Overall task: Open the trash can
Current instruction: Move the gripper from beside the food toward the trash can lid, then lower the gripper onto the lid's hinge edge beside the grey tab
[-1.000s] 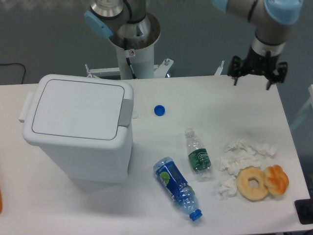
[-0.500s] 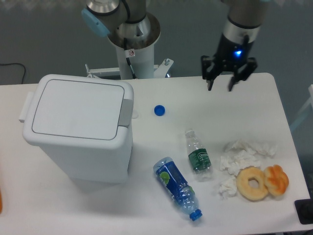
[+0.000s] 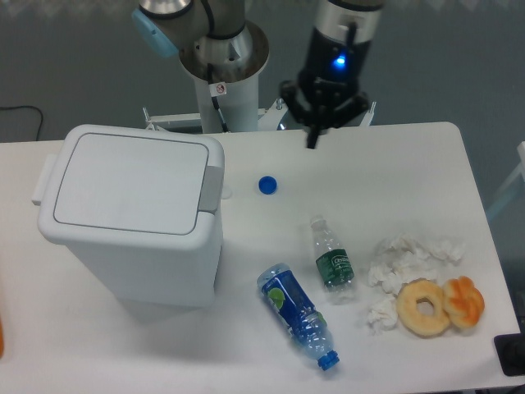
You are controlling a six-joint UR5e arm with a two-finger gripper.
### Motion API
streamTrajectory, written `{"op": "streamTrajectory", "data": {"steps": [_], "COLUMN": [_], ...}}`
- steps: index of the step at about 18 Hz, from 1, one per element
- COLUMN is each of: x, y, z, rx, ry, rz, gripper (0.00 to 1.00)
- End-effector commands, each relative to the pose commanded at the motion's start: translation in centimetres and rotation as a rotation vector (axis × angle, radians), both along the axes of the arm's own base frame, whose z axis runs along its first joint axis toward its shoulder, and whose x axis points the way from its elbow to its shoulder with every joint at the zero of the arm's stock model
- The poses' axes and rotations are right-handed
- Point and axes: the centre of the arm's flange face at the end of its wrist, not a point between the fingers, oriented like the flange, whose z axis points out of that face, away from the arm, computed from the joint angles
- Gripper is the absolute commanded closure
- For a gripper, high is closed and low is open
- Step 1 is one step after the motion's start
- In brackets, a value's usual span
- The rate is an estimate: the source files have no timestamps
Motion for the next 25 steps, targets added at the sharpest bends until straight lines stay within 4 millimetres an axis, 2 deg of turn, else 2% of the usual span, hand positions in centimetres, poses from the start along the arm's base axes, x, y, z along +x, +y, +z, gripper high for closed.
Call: {"op": "streamTrajectory", "data": {"steps": [5,9,17,25], "x": [0.1,-1.3,0.2,1.2], "y": [1.5,3.0,7.2,7.5], "z": [0.0,0.2,0.2,-0.1], "rx": [0.097,0.117,0.177,0.169], "ry": [-0.07,-0.099,-0.084,-0.093], "rz": [-0.018,0.041,0.108,0.107], "gripper": [1.0,1.0,1.0,1.0]}}
